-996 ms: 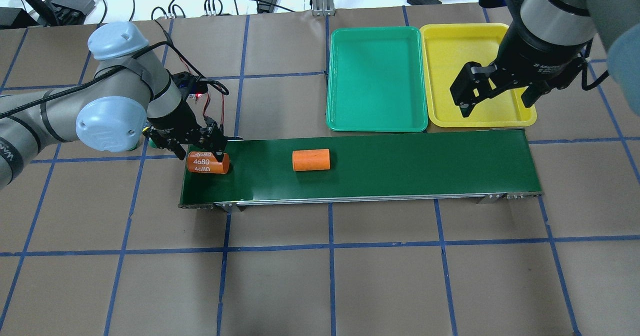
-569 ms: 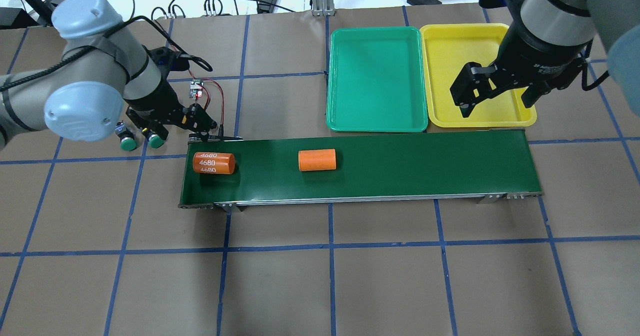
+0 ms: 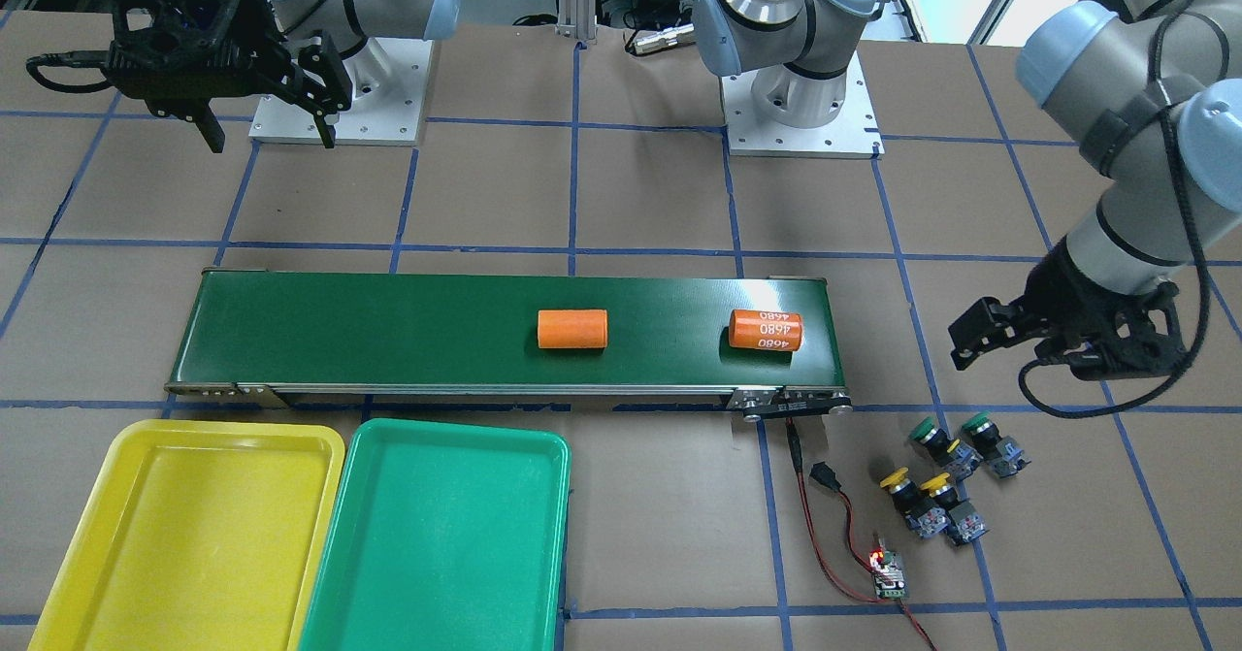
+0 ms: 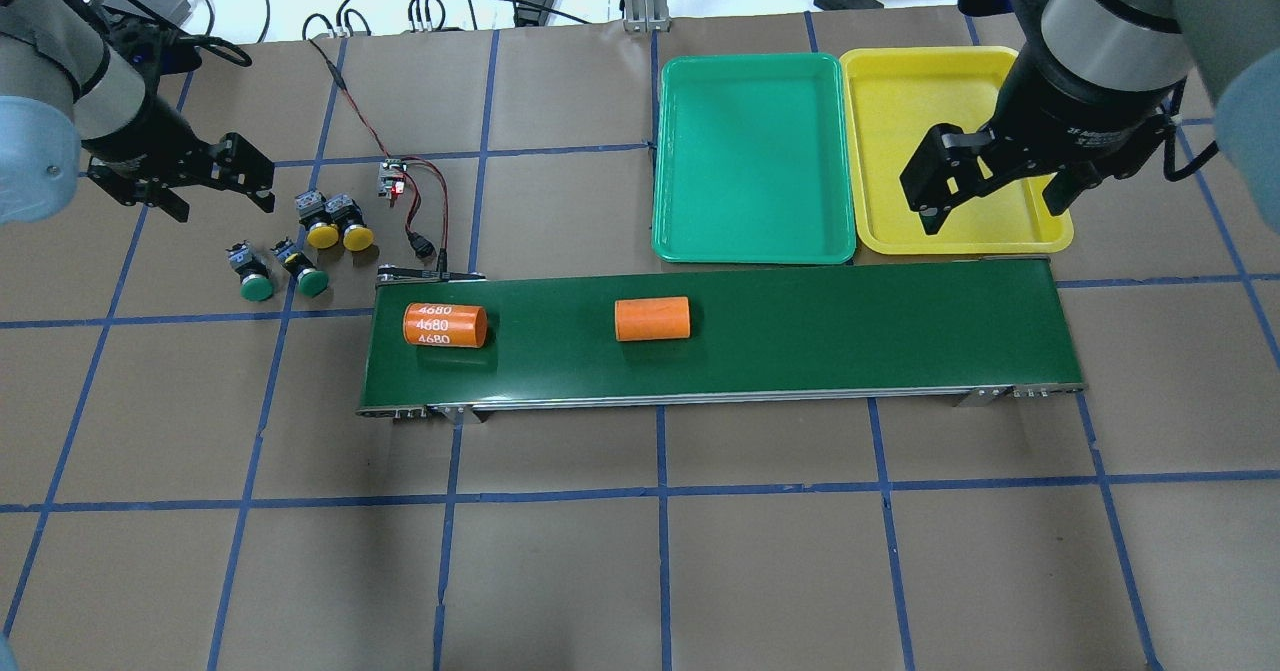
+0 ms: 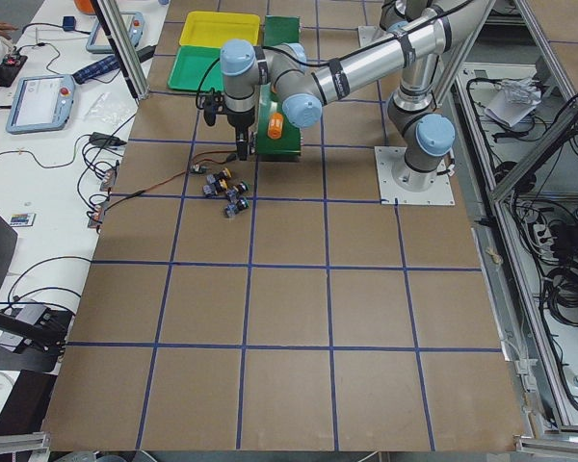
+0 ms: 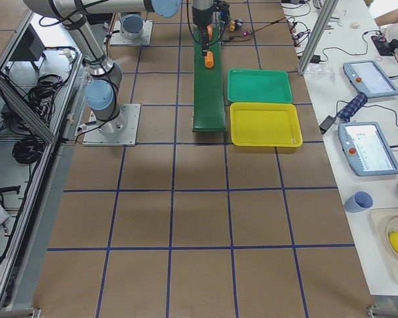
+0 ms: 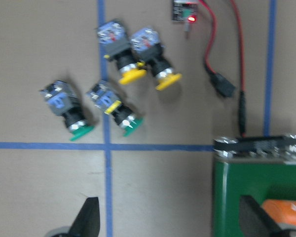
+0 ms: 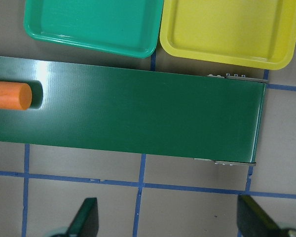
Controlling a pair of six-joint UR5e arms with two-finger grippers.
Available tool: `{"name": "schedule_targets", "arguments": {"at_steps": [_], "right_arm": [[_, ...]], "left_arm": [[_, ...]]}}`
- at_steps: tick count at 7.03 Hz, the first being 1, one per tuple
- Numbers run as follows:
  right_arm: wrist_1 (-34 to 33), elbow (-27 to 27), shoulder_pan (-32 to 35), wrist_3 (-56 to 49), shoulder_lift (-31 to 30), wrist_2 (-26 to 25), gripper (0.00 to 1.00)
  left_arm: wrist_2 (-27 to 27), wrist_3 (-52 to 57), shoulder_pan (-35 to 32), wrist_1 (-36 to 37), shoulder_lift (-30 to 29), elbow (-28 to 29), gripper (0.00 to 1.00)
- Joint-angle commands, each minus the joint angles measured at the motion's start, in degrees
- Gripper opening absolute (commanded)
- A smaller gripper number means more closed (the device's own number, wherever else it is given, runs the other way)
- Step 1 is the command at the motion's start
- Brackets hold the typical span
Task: Sort buttons by color to trays
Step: 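Move the left gripper over the green push-button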
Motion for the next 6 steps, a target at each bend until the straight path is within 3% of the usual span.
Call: {"name": "schedule_targets", "arguments": {"at_steps": [1, 2, 6], "right_arm": [[0.0, 0.0, 0.0, 0.0, 0.0, 0.0, 1.0], [0.0, 0.0, 0.0, 0.0, 0.0, 0.0, 1.0], [0.0, 0.0, 0.0, 0.0, 0.0, 0.0, 1.0]], "left_arm": [[-0.2, 2.7, 1.3, 7.1, -6.0, 1.2, 0.98], [-0.2, 2.5, 2.3, 9.2, -8.1, 1.2, 0.75], [-0.3, 2.3, 6.3, 10.6, -12.8, 0.8, 0.79]]}}
